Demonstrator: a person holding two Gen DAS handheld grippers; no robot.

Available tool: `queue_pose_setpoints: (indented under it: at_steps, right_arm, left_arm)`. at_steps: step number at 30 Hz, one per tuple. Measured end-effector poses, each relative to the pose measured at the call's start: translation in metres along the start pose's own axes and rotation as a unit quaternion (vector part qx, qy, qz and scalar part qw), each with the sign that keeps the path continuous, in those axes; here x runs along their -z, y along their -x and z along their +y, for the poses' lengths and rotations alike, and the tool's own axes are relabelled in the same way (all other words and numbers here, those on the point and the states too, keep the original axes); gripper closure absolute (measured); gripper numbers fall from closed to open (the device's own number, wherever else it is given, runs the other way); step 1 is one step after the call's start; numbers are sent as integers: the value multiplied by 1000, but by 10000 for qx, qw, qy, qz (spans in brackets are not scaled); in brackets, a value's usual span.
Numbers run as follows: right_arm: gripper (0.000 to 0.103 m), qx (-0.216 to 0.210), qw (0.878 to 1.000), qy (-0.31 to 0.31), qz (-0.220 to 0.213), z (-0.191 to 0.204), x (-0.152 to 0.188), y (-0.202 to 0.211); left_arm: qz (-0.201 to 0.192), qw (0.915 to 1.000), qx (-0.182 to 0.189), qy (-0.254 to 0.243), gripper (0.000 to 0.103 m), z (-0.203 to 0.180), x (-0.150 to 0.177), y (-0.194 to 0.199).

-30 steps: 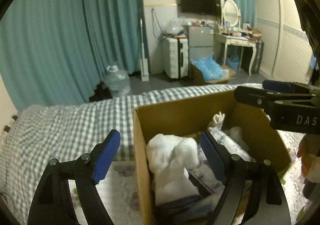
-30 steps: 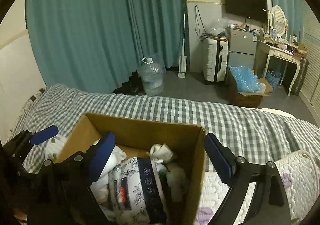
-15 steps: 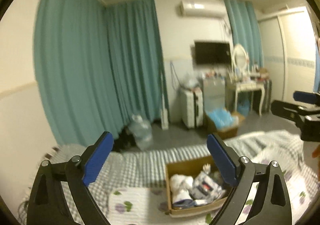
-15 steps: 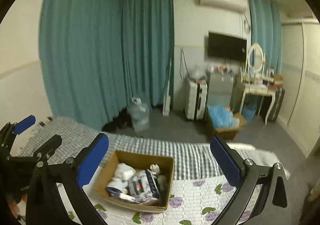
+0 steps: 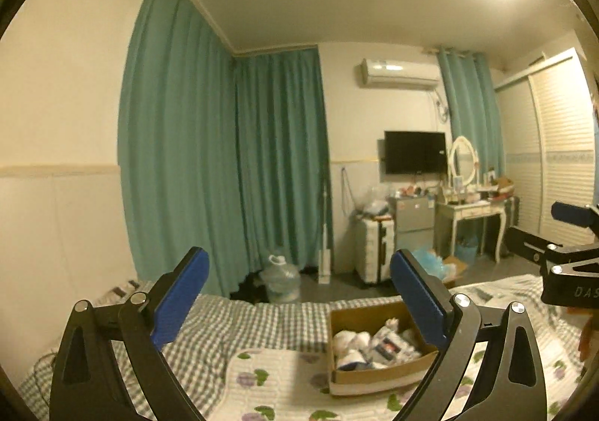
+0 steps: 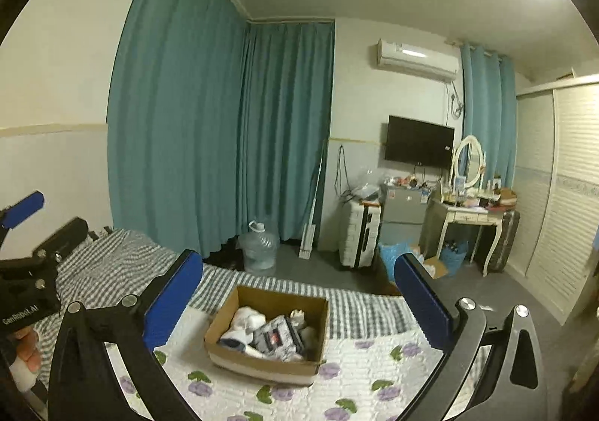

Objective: Organize soft objects

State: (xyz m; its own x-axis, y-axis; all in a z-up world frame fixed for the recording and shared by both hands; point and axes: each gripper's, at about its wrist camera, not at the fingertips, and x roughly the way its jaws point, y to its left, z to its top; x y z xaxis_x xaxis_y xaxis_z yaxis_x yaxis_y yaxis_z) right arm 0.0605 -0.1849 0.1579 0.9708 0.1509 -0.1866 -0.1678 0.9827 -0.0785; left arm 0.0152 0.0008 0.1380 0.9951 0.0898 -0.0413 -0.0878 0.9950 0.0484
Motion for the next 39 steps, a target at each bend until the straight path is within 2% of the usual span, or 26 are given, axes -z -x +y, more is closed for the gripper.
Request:
queue_pose_setpoints:
  at_steps: [4,5,8,12,16,21,39]
  right_arm:
    - [0,-119,9998,-58,-150,2,32,-21]
    - [0,-170,9997,-63,-179,3,42,-27]
    - [0,-3,9997,56,-232,7,72,-47]
    - [0,-67,10000,-27,63,6,107,-76]
    - [0,-86,9990,-199,390,5,137,-96]
    - [0,-91,9969,-393,670,0,149,-108]
    - [0,24,9957,-561,731,0,149,-104]
  left_arm:
    - [144,9999,-24,-34,4,-6,33,-22]
    - [217,9997,-35,-130,4,-9,49,-29]
    - [578,9977,11,-347,4,-15,85,-57]
    - [970,9950,155,-198,4,-18,115,-76]
    - [1160,9927,288,-163,4,-22,128,-77]
    - [1304,9909,305,-129,4,-22,134,-74]
    - [1410,9894,330,74,4,-12,140,-77]
